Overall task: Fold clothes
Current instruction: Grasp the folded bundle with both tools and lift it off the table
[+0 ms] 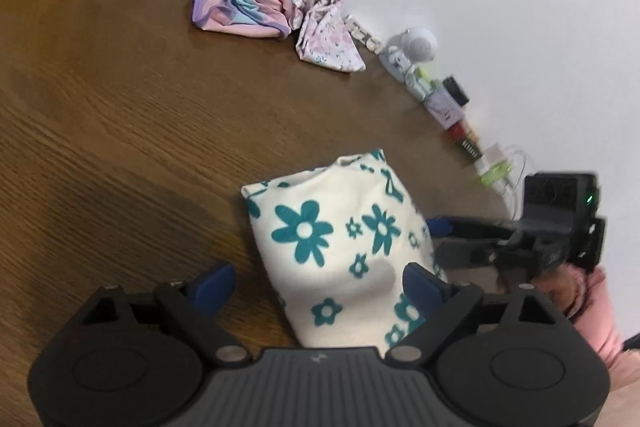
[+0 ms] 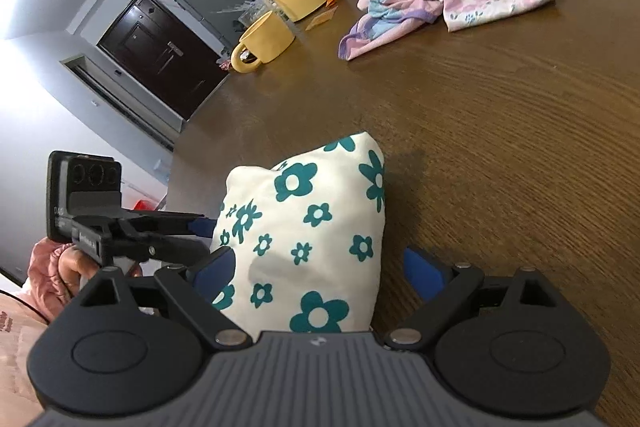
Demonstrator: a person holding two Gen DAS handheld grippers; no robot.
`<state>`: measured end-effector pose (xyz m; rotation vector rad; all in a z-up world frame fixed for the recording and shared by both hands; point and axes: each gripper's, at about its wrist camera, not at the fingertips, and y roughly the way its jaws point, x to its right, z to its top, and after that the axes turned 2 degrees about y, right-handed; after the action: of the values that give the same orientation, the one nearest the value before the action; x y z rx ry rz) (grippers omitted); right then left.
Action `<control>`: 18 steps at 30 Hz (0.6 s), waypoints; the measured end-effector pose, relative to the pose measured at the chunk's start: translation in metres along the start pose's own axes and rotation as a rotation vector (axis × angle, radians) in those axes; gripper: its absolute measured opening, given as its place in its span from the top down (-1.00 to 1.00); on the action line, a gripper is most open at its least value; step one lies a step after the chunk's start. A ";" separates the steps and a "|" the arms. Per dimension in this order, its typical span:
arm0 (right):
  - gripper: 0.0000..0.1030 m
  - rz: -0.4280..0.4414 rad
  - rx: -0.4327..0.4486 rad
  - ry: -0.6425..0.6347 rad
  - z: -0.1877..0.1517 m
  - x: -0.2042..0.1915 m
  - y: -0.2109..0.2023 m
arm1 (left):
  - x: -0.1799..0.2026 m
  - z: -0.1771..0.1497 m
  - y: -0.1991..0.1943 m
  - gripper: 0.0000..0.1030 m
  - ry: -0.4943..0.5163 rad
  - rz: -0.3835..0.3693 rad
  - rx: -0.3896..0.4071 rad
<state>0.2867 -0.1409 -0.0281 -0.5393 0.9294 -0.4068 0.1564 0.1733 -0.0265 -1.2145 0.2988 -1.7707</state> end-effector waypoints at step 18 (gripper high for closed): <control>-0.27 0.168 -0.010 0.144 -0.006 0.030 0.004 | -0.024 -0.003 0.022 0.02 -0.080 -0.195 0.023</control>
<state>0.2982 -0.1560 -0.0530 -0.4410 1.1073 -0.2917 0.1672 0.1798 -0.0563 -1.3320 0.1162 -1.8793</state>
